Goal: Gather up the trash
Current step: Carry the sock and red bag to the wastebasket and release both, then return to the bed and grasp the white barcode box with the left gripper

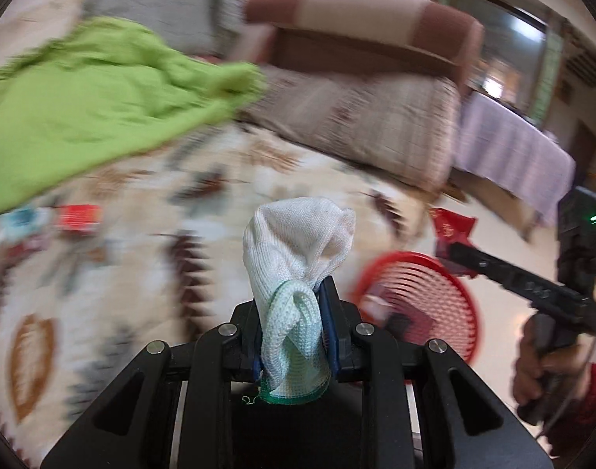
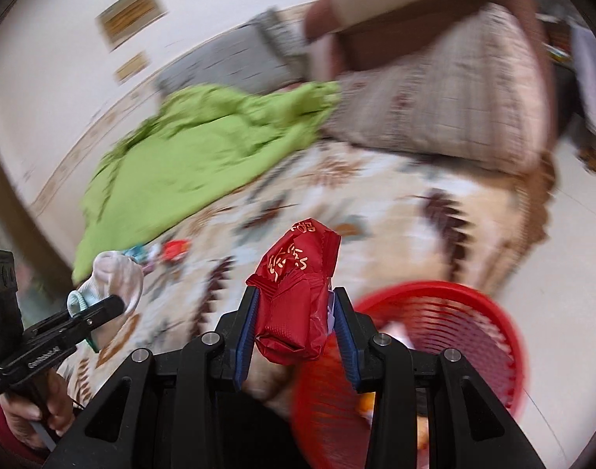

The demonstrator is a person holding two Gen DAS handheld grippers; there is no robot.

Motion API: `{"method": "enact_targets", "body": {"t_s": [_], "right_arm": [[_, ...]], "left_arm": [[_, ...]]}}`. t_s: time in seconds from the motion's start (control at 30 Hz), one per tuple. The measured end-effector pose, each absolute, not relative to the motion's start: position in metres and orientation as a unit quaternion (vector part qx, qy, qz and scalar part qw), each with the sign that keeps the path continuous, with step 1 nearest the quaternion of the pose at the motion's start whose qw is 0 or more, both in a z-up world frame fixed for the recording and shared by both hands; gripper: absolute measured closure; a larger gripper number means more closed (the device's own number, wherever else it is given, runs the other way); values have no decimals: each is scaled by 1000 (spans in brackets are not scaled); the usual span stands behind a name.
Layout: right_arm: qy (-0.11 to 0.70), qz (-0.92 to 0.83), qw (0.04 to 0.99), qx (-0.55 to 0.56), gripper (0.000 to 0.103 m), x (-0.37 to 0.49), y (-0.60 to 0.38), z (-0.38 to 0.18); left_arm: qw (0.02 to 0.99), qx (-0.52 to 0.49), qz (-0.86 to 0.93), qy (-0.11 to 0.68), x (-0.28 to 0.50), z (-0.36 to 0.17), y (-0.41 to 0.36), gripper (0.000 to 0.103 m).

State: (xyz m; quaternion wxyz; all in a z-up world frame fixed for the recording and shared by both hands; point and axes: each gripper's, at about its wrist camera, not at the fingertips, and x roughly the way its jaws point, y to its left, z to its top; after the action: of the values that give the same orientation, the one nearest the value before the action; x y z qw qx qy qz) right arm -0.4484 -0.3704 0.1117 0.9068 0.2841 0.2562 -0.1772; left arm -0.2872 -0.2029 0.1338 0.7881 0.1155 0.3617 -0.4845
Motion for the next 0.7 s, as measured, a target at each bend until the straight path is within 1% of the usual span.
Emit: {"method": "enact_targets", "body": {"t_s": [0.2,0.23,0.27,0.3,0.33,0.37,0.43,0.6,0.7], "right_arm": [[262,-229,879,327,62,-500,-409,89],[264,-230,876,332,61,-504,-412,86],[268,-232,873,335,61,-507,-414,82],[269,-233,871,338,60,-509,-415,78],[268,-232,869,346,57,-512,-417,74],[270,-234,866,349,54,-512,-418,72],[273,-246,861,351,40,-516,-422,68],[270,-251,862,349,39,-516,-426,69],[270,-242,866,345,39,-502,-421,76]], "left_arm": [[710,135,-560,405,-322,110,-277,80],[703,138,-566,408,-327,107,-286,78],[696,141,-570,413,-332,104,-293,66],[691,142,-574,417,-335,101,-298,48],[691,141,-572,418,-339,97,-300,41],[693,139,-571,417,-340,96,-301,39],[692,137,-573,418,-338,95,-302,39],[715,119,-552,412,-317,103,-282,39],[734,95,-532,411,-298,109,-259,39]]}}
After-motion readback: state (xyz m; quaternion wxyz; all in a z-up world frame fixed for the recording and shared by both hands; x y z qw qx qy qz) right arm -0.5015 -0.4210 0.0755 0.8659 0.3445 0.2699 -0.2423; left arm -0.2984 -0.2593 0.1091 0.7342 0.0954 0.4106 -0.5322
